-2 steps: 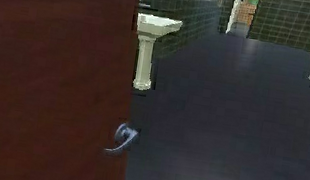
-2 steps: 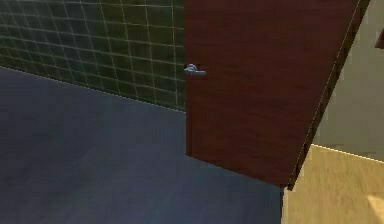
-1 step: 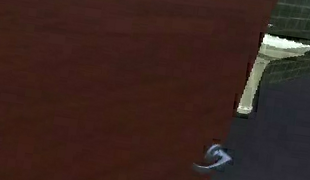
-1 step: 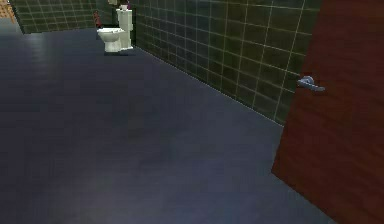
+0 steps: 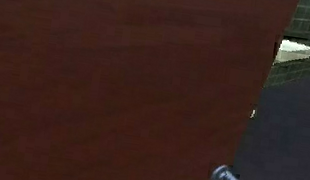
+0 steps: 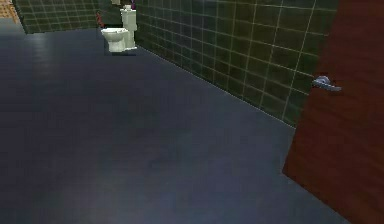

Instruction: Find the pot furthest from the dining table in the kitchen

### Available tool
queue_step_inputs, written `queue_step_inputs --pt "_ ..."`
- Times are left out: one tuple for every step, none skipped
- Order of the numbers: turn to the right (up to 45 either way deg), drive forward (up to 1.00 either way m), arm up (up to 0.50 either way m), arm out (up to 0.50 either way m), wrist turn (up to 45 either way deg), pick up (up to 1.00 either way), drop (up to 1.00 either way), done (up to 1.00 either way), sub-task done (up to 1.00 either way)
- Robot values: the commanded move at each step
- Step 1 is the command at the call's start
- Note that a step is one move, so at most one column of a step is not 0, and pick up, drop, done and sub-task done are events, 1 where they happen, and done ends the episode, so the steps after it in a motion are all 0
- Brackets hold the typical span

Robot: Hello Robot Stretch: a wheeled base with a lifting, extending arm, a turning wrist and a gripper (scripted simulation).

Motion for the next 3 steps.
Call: queue_step_inputs --pt "45.0 0.0 0.0 0.0 0.0 0.0 0.0 0.0 0.0" --pt "45.0 0.0 0.0 0.0 0.0 0.0 0.0 0.0 0.0" --pt "45.0 0.0 0.0 0.0 0.0 0.0 0.0 0.0 0.0"
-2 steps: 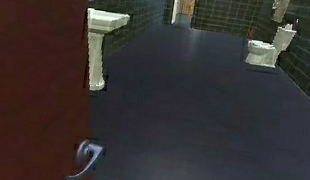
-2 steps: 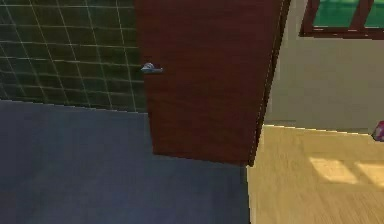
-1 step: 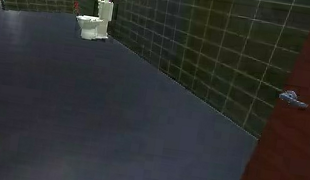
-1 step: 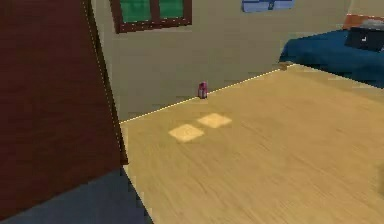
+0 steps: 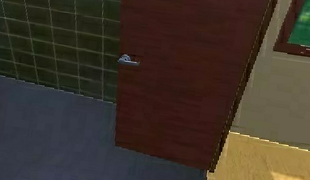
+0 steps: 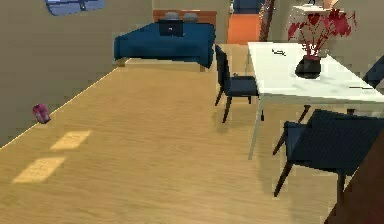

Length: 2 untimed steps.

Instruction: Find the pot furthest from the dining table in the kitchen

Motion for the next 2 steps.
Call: queue_step_inputs --pt "15.0 0.0 0.0 0.0 0.0 0.0 0.0 0.0 0.0" --pt "0.0 0.05 0.0 0.0 0.0 0.0 0.0 0.0 0.0"
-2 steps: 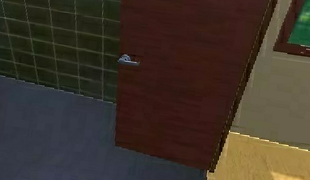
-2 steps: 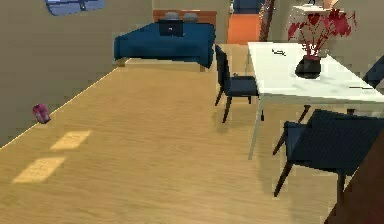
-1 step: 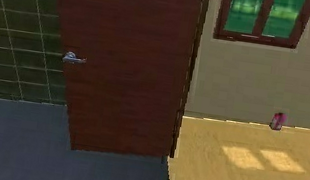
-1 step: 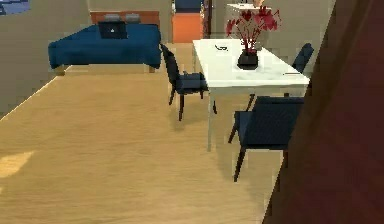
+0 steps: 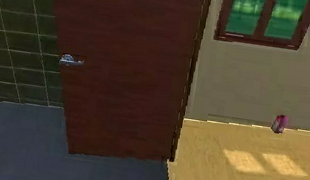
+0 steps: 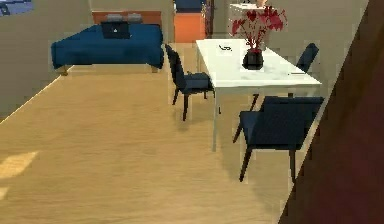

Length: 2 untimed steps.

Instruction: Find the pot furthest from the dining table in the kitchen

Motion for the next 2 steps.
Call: queue_step_inputs --pt "-45.0 0.0 0.0 0.0 0.0 0.0 0.0 0.0 0.0" --pt "-36.0 0.0 0.0 0.0 0.0 0.0 0.0 0.0 0.0"
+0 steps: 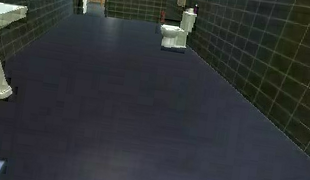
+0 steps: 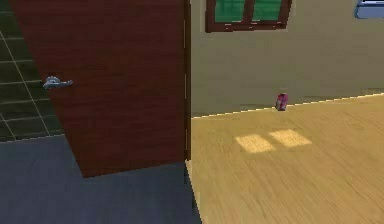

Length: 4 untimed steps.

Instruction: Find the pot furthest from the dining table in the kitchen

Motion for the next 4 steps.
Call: queue_step_inputs --pt "0.0 0.25 0.0 0.0 0.0 0.0 0.0 0.0 0.0" --pt "-12.0 0.0 0.0 0.0 0.0 0.0 0.0 0.0 0.0" --pt "0.0 0.4 0.0 0.0 0.0 0.0 0.0 0.0 0.0" --pt "-3.0 0.0 0.0 0.0 0.0 0.0 0.0 0.0 0.0"
